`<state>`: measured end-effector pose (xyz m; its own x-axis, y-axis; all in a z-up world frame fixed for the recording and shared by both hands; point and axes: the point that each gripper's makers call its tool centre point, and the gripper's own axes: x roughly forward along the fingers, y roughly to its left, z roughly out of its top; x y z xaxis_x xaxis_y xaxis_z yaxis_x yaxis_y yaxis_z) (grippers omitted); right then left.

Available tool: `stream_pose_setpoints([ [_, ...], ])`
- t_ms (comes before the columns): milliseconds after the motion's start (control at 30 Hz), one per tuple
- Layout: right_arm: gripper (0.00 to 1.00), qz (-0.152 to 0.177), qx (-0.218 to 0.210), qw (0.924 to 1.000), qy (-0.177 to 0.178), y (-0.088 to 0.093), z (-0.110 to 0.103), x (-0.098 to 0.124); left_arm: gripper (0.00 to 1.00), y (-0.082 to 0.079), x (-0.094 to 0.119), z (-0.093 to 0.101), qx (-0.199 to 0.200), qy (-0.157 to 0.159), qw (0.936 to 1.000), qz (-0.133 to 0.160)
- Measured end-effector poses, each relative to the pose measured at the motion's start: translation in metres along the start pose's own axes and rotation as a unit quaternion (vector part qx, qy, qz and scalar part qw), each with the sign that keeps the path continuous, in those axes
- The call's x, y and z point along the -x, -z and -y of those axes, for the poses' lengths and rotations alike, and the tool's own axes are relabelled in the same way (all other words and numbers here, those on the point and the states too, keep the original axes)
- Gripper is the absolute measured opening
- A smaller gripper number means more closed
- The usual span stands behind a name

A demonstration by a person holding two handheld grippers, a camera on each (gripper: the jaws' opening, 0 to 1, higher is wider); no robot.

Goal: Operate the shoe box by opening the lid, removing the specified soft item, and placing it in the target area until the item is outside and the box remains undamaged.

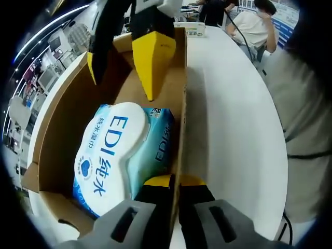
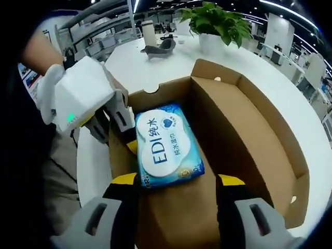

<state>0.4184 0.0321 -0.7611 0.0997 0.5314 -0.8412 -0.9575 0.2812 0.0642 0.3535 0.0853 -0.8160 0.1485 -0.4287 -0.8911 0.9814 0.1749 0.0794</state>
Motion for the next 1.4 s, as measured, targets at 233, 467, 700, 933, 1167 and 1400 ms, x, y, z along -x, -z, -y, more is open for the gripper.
stream_pose_setpoints([
  [233,0.64,-0.004,-0.009,0.9997,-0.021,-0.001,0.001,-0.013,0.02,0.000,0.000,0.000,0.000,0.000,1.0000,0.000],
  [467,0.65,-0.012,-0.007,0.9997,-0.021,-0.002,-0.008,-0.038,0.02,0.000,0.000,0.000,-0.002,0.001,1.0000,0.001],
  [700,0.62,-0.003,-0.004,0.9996,-0.027,0.000,-0.007,-0.039,0.02,0.000,0.000,0.000,-0.001,0.000,1.0000,0.001],
  [933,0.61,-0.016,0.000,0.9995,-0.026,0.001,-0.007,-0.040,0.02,0.000,0.000,0.000,-0.002,0.002,1.0000,0.000],
  [1167,0.60,-0.014,0.003,0.9995,-0.030,0.002,-0.006,-0.039,0.02,0.000,0.000,0.000,0.000,0.000,1.0000,0.000],
  [1400,0.59,-0.022,0.022,0.9988,-0.037,0.009,0.001,-0.034,0.02,0.001,0.000,0.000,0.001,0.000,1.0000,0.000],
])
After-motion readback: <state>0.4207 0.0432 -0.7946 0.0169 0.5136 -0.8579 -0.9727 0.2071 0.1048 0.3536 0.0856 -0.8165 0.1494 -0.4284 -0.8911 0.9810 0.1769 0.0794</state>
